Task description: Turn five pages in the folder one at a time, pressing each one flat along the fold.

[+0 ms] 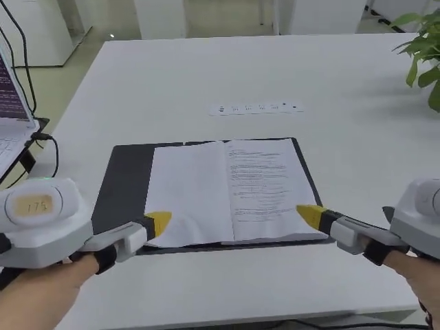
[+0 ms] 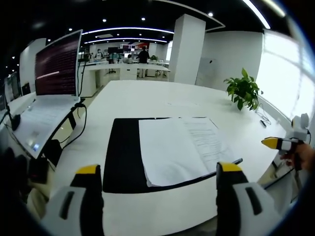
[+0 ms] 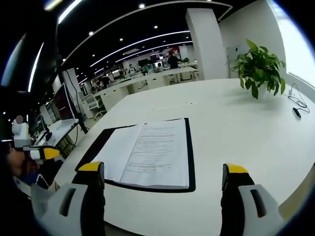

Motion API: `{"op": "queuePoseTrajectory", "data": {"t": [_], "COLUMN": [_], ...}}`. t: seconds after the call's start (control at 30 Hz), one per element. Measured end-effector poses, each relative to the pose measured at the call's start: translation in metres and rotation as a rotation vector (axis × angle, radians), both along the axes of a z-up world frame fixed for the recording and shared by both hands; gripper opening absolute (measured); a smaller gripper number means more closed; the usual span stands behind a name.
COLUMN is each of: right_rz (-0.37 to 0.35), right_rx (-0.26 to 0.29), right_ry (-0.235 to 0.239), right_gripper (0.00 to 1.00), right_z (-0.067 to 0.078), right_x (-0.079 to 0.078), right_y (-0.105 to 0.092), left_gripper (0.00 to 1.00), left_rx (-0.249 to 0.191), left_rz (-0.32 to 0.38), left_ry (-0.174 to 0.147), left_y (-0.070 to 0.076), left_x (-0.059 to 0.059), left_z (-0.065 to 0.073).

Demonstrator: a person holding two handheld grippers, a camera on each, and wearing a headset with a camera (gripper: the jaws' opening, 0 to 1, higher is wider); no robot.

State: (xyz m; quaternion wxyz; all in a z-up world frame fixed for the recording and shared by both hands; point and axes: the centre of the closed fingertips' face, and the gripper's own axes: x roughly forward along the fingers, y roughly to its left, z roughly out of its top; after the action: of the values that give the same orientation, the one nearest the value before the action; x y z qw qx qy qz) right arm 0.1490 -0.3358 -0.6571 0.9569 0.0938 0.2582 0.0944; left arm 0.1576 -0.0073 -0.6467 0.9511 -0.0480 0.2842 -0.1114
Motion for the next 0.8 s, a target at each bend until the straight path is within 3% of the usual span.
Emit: {"op": "queuePoseTrajectory", "data": {"t": [0.07, 0.5, 0.63, 0.8], "right_rz": [0.002, 0.032, 0.05, 0.059], "right_rx": [0.002, 0.027, 0.018, 0.027], "right_ry": [-0.005, -0.01, -0.028, -0.033], "right_gripper": [0.98, 0.95, 0.93, 0.94], "right_z": [0.001, 0.001, 0.003, 0.004], "right_x": [-0.001, -0.01, -0.011, -0.011], "right_y": [0.002, 0.01, 0.013, 0.013], "left_gripper": [0.96, 0.88, 0.86, 0.84], "left_rx": [-0.001, 0.014, 0.019, 0.011], "left_rz": [-0.017, -0.223, -0.299, -0.361], "left_ry": [0.001, 0.011, 0.03, 0.028], "left_y": [-0.008, -0.097, -0.131, -0.17], "left_x": [0.004, 0.031, 0.034, 0.044], "left_z": [-0.002, -0.024, -0.036, -0.049]}}
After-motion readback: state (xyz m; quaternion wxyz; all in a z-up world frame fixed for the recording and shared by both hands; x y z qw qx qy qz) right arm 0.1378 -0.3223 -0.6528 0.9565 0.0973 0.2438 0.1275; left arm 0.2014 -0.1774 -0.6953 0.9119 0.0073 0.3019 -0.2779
